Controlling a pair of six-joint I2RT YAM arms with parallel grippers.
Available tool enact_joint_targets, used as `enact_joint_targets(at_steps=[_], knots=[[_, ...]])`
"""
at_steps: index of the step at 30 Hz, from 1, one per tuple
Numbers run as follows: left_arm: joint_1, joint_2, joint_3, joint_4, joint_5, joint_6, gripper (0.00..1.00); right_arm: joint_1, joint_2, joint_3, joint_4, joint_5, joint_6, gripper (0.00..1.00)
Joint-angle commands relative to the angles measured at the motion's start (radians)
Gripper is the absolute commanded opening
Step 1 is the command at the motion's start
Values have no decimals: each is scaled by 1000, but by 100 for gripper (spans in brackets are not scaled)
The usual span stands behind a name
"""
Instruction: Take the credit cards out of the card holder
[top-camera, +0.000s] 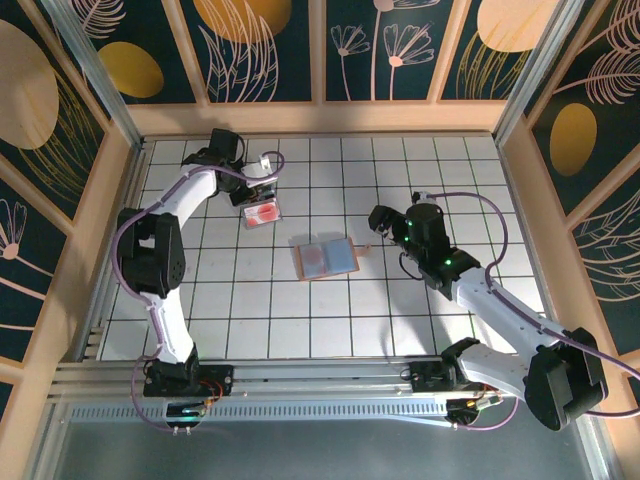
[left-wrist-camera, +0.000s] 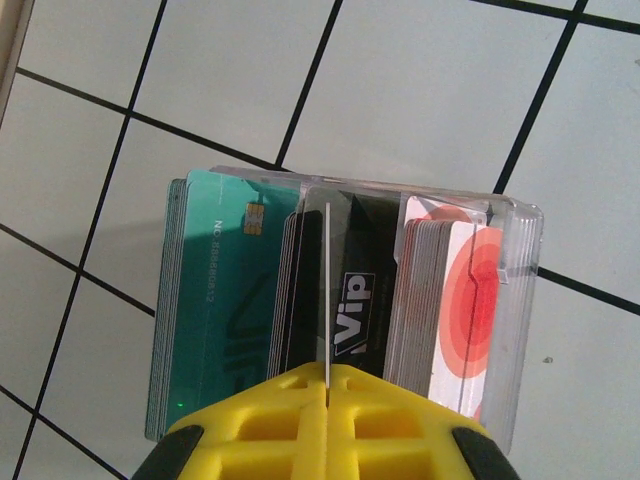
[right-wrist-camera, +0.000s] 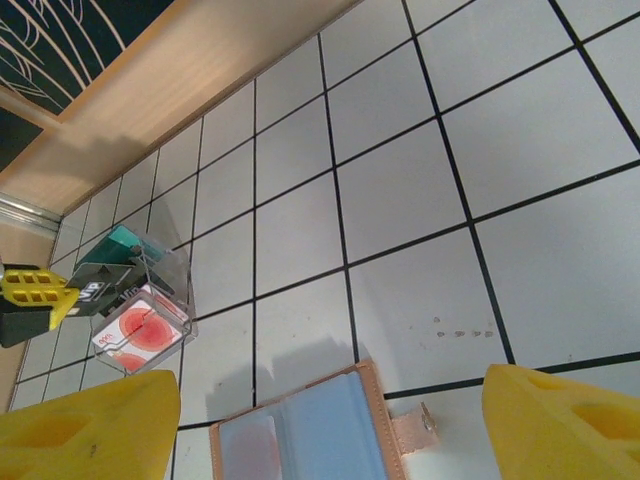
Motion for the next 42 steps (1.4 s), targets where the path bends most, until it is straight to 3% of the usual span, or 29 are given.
enact_joint_targets(at_steps=[1,10,12,24,26,34,42], knots=[[8,34,38,-45,13,36,0,4,-17,29,8,24,15,80],[10,73,67,-63,18,36,0,4,-16,29,9,15,18,80],[9,78,72,-63,8,30,8,4,-16,28,12,10,20,80],[9,79,101,-37,-55,-10,12,6,-13,19,33,-12,21,80],[8,79,105,-34,-61,-15,25,6,-11,17,38,-16,21,80],[9,73,114,-37,-58,-26,26,7,8,27,44,-34,11,80],[8,-24,116,-58,17,-60,26,31,59,64,6,-6,-29,78]])
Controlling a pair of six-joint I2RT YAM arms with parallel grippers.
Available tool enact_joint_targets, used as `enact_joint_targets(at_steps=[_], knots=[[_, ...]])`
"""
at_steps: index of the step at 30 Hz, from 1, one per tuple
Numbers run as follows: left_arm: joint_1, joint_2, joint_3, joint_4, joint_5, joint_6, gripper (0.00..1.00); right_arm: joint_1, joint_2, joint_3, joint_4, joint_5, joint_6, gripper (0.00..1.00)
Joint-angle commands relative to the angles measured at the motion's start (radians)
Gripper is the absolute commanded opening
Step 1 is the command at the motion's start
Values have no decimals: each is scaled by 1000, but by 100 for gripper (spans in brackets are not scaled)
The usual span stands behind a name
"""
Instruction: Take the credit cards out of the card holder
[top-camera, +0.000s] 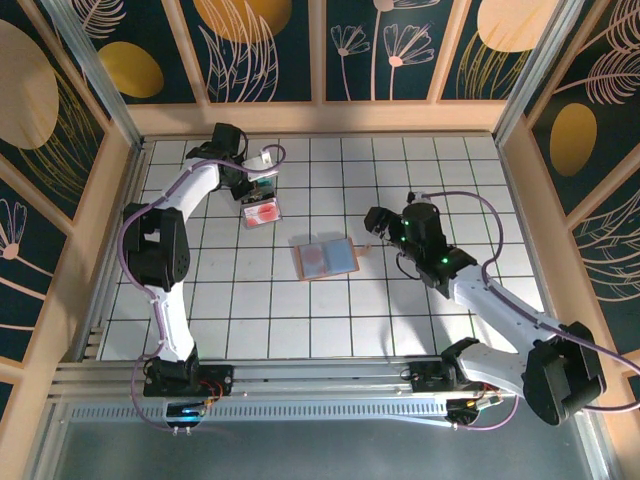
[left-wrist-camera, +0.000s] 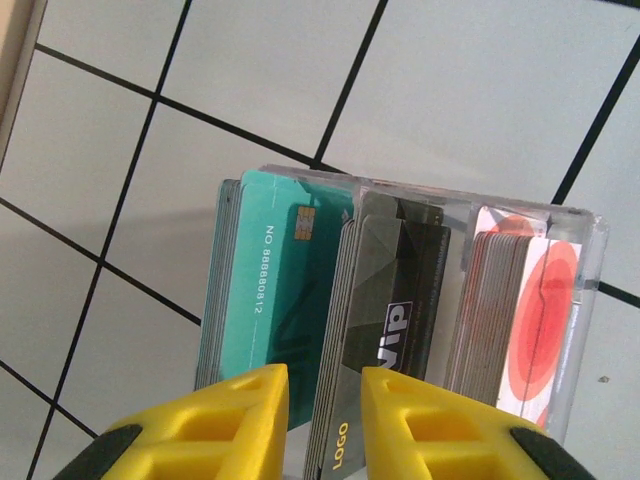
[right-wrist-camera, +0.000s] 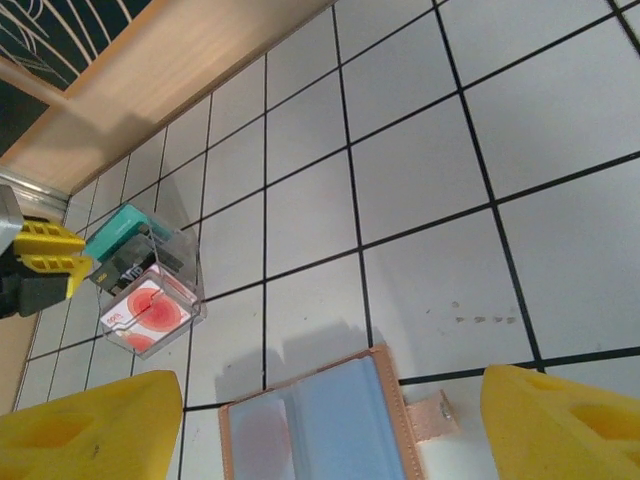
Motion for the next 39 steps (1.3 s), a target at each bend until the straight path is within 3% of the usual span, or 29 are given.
enact_joint_targets(at_steps=[1,9,10,14,18,24,28,36,39], knots=[[7,-94,14,-20,58,-30,27,40,33,60,-12,40,-35,78],[8,-270,-106,76,115,-148,32,160,147,172,-132,159,-100,75],[7,-299,-128,101,128,-172,44,175,162,186,-144,169,-106,75],[8,-434,-242,237,148,-296,76,228,205,220,-178,200,-125,73],[8,-555,-367,413,103,-469,99,260,246,233,-197,204,-127,71],[8,-753,-574,696,41,-770,99,306,324,282,-240,213,-150,70],[8,-867,-690,841,-65,-972,99,338,382,319,-256,222,-172,70],[8,-988,-859,871,-209,-1243,99,380,488,390,-287,211,-202,70],[8,-1029,-927,884,-201,-1324,99,393,524,415,-295,198,-219,70]])
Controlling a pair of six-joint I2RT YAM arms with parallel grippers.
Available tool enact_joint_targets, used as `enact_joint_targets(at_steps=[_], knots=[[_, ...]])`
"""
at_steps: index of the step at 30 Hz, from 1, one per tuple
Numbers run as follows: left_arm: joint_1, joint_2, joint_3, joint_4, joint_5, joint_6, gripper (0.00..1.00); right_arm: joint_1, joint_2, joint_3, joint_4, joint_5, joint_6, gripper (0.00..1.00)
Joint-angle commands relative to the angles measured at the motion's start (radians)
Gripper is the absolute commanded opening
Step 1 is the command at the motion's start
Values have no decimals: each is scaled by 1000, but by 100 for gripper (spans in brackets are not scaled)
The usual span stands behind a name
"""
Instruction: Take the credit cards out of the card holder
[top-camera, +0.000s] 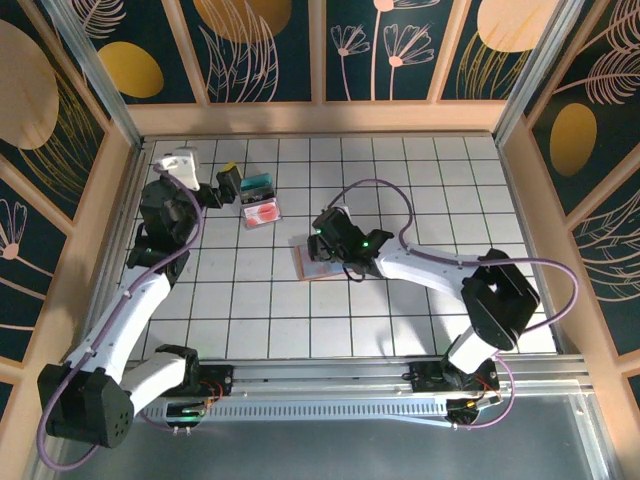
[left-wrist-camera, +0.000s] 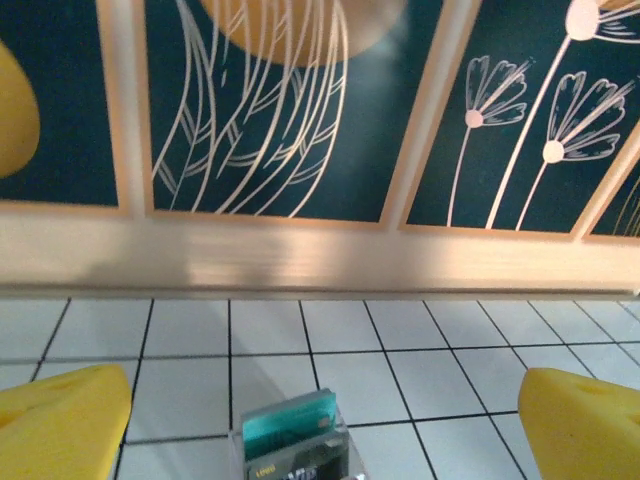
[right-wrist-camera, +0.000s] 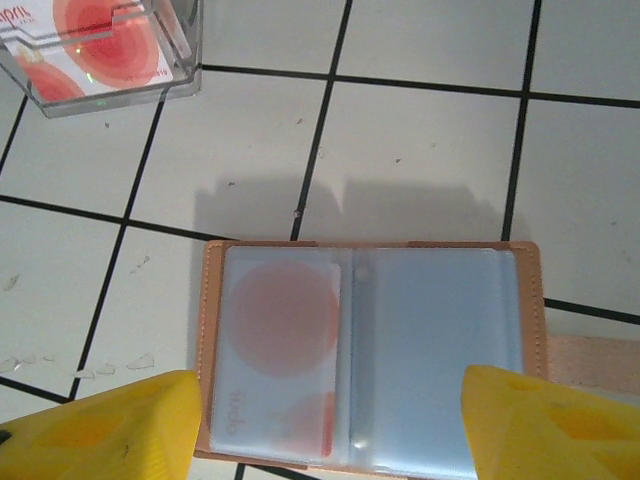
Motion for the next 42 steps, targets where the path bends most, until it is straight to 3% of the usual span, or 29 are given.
enact_joint_targets(at_steps=[1,14,32,42], knots=[[7,-48,-68,59,-38,-174,99,16,42,53,-45,13,-35,70],[7,-119,-217,39,-62,-283,99,44,163,136,-88,-12,-75,64],[7,-63,-220,50,-61,-294,99,48,299,190,-103,-28,-95,73],[7,-46,-210,34,-65,-285,99,41,336,175,-91,-20,-93,69]])
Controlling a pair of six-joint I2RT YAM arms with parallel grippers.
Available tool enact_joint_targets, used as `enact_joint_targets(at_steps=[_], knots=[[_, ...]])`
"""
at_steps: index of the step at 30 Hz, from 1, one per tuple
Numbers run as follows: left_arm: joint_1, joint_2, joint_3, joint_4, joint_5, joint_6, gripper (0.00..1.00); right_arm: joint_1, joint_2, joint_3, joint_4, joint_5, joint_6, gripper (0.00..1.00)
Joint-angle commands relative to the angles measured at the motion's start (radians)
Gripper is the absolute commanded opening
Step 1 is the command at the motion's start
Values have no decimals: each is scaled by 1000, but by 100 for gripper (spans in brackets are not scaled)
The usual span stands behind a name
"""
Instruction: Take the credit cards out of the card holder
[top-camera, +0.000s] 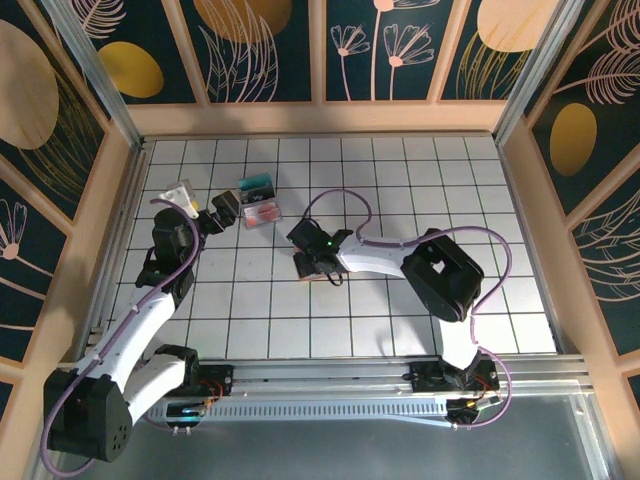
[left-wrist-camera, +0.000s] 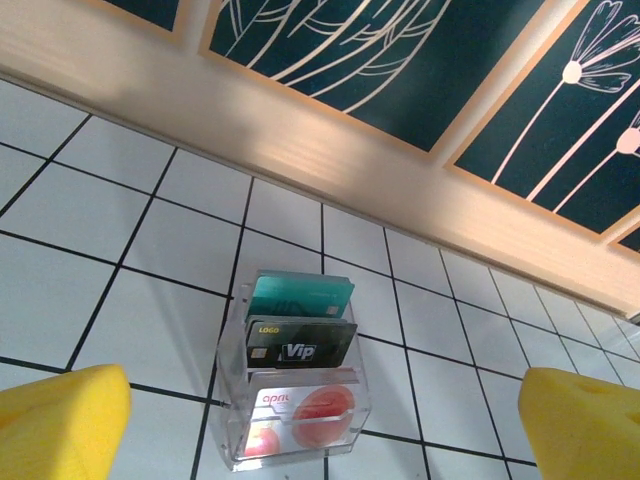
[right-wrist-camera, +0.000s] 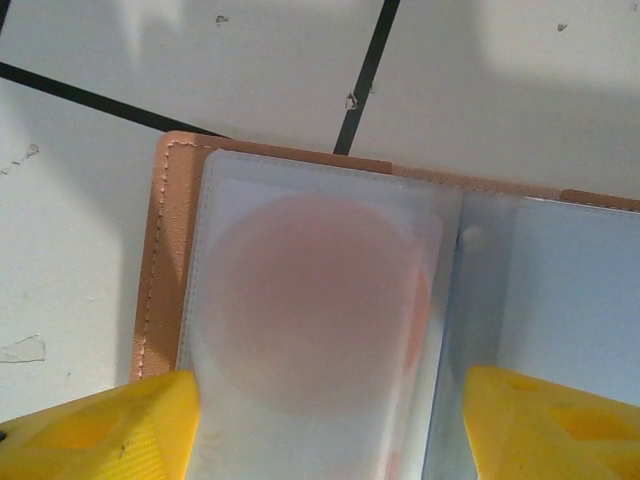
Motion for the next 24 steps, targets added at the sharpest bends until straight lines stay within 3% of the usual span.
enact_joint_targets(at_steps=[1,13,24], knots=[[8,11,6,16,-2,-4,99,3,23,11,-9,15,-13,68],[8,33,10,9,3,2,99,-7,20,4,-11,31,-1,62],[7,26,15,-1,8,14,99,-19,-21,-13,13,28,28,46]])
